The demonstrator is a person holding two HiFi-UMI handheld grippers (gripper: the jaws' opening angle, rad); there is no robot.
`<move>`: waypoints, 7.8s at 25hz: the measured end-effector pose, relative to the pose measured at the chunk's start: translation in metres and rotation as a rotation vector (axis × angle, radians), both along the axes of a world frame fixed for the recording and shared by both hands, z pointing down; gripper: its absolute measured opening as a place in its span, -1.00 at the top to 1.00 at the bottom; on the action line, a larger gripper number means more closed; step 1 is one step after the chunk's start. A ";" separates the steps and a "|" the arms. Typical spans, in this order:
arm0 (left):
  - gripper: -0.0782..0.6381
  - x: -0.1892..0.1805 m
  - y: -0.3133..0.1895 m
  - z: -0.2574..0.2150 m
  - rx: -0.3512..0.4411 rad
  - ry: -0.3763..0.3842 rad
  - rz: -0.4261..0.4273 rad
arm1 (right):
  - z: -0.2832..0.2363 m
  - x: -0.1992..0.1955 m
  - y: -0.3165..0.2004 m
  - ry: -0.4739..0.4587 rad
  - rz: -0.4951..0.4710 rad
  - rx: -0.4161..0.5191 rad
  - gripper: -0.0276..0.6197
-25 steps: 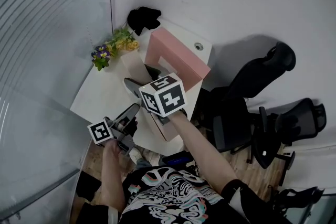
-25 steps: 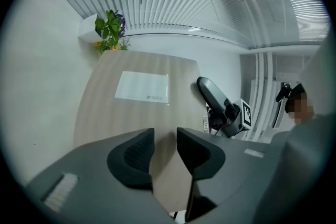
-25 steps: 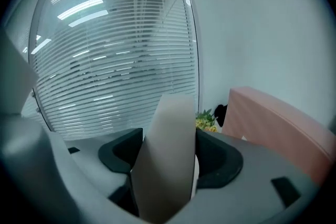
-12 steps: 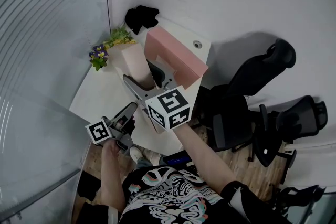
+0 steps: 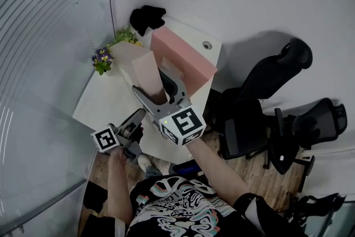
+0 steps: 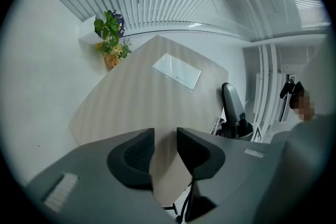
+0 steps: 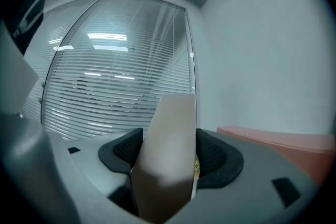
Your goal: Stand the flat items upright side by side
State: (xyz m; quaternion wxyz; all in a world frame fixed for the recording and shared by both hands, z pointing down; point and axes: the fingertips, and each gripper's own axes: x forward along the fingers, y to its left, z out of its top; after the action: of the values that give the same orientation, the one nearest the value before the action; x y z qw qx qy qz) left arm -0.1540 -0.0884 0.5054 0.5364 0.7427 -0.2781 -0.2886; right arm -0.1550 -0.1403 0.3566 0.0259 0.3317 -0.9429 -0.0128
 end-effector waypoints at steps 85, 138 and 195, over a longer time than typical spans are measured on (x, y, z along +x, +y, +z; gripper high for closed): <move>0.46 0.035 -0.084 0.105 -0.240 -0.261 -0.048 | 0.096 0.149 0.019 0.285 0.269 -0.223 0.06; 0.55 0.037 -0.040 -0.017 0.205 -0.708 -0.123 | 0.075 0.199 0.049 -0.023 0.509 -0.283 0.71; 0.78 0.116 0.086 -0.104 0.319 -0.972 -0.349 | 0.046 0.307 0.148 -0.163 0.442 -0.265 0.91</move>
State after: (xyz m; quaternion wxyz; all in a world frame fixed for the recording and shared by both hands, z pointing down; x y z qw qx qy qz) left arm -0.0375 -0.0022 0.4012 0.1706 0.8056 -0.5662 -0.0349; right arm 0.1518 0.0072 0.4026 -0.0045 0.5231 -0.8401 0.1435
